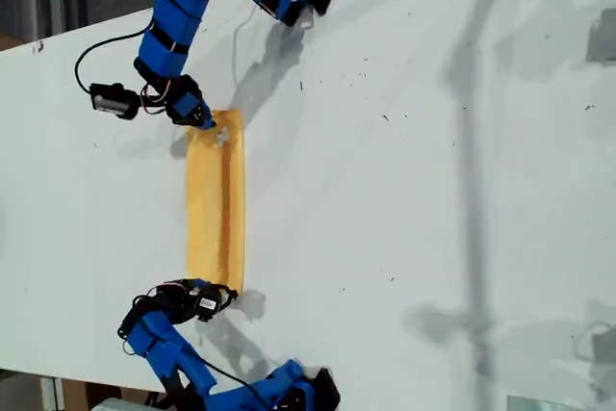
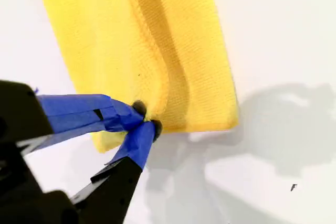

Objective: Grasp corners of a square towel and fold twice.

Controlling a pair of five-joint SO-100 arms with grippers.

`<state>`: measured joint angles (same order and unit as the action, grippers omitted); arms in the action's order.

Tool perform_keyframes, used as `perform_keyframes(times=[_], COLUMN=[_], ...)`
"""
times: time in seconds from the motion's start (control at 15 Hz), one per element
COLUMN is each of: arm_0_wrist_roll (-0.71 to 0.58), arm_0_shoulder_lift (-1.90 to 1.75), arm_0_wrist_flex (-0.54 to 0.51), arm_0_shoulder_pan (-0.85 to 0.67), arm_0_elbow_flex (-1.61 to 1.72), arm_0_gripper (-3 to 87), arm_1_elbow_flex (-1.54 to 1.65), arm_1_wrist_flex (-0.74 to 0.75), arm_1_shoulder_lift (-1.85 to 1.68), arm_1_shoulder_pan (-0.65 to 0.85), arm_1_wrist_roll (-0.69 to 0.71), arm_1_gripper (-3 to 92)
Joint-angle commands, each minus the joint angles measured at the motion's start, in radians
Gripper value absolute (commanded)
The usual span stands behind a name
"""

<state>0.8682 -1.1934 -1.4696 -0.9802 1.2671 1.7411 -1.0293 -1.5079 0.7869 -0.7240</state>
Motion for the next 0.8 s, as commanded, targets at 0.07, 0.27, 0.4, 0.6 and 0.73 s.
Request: perform_keyframes(times=[0.07,0.27,0.4,0.6,0.73], arm_0_wrist_roll=[0.008,0.0,0.011,0.026,0.029], arm_0_shoulder_lift=[-0.074,-0.1,-0.11,-0.097,-0.089], arm_0_wrist_flex=[0.018,0.011,0.012,0.044,0.084], arm_0_shoulder_pan=[0.032,0.021,0.038,0.052,0.054], arm_0_elbow_flex=[0.029,0.057,0.077,0.117,0.155], arm_0_gripper=[-0.5,-0.5,-0.5,-0.5,-0.5], arm_1_elbow_flex=[0.038,0.063,0.083,0.101,0.107], arm_1_wrist_flex=[0.031,0.032,0.038,0.04,0.038], arm_1_shoulder_lift=[-0.084,-0.092,-0.095,-0.107,-0.109], arm_1_shoulder_pan=[0.018,-0.008,-0.026,-0.049,-0.06], arm_1_wrist_roll=[0.018,0.018,0.018,0.018,0.02], arm_1_gripper=[-0.1,-0.1,-0.1,-0.1,-0.1])
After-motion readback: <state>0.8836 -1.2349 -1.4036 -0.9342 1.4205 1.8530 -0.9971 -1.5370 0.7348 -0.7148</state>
